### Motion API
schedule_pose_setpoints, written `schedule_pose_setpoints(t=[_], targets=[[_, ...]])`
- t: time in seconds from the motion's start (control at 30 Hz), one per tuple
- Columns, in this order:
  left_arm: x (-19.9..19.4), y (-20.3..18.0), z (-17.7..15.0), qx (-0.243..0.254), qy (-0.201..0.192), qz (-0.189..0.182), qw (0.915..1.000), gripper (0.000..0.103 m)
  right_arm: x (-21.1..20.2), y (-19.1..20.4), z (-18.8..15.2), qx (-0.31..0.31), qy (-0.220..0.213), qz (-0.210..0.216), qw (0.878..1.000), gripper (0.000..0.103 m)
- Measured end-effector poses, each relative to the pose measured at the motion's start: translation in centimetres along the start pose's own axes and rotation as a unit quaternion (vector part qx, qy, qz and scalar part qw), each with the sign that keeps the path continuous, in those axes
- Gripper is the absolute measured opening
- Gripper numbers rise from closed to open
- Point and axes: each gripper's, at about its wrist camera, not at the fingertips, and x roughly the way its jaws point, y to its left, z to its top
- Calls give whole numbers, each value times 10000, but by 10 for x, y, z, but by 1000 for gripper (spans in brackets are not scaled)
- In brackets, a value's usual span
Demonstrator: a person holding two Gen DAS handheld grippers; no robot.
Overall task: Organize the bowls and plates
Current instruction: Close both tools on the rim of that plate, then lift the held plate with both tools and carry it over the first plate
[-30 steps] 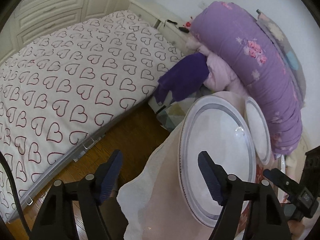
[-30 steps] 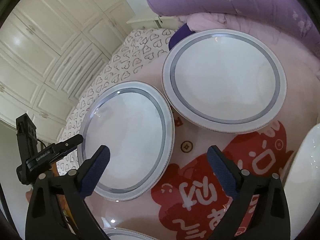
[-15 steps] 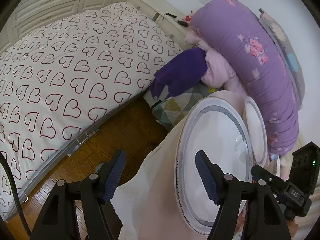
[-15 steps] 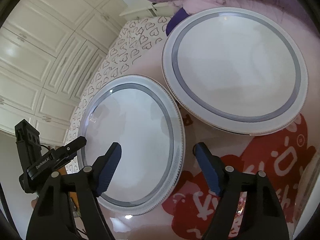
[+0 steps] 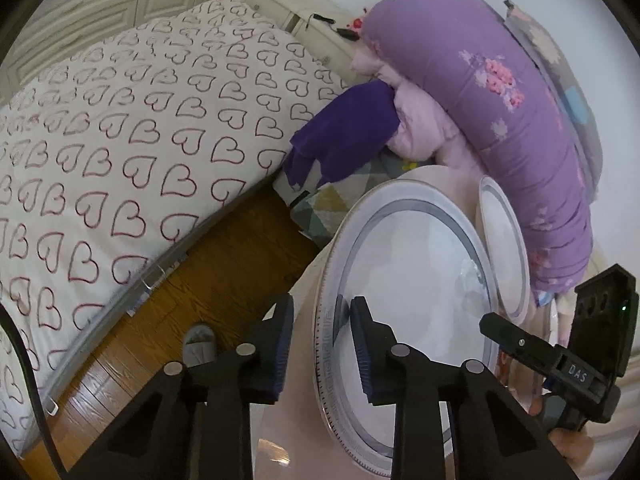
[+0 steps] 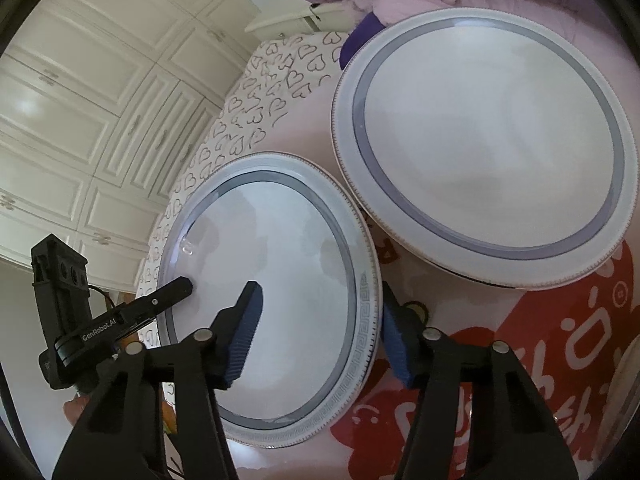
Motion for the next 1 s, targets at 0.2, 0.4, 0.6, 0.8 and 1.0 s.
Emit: schedule_pose_setpoints(t=[0.2, 0.4, 0.6, 0.8, 1.0], targets=[[-1, -4, -3, 35, -66, -5, 10000, 18, 3, -1, -2, 23, -64, -55, 10000, 41], [-9, -7, -9, 74, -134, 99, 9998, 14, 4, -4, -1, 82, -88, -40, 9999, 20], [-23, -20, -18, 237, -255, 311, 9989, 14, 3, -3, 0, 34, -78, -92, 9999, 20], [-15, -23, -15, 200, -86, 297, 9993, 13, 3, 5, -3, -140, -158, -283, 9994, 21], [-23, -19, -19, 122, -202, 329, 9992, 13, 3, 10, -10, -123, -217, -278, 9993, 20]])
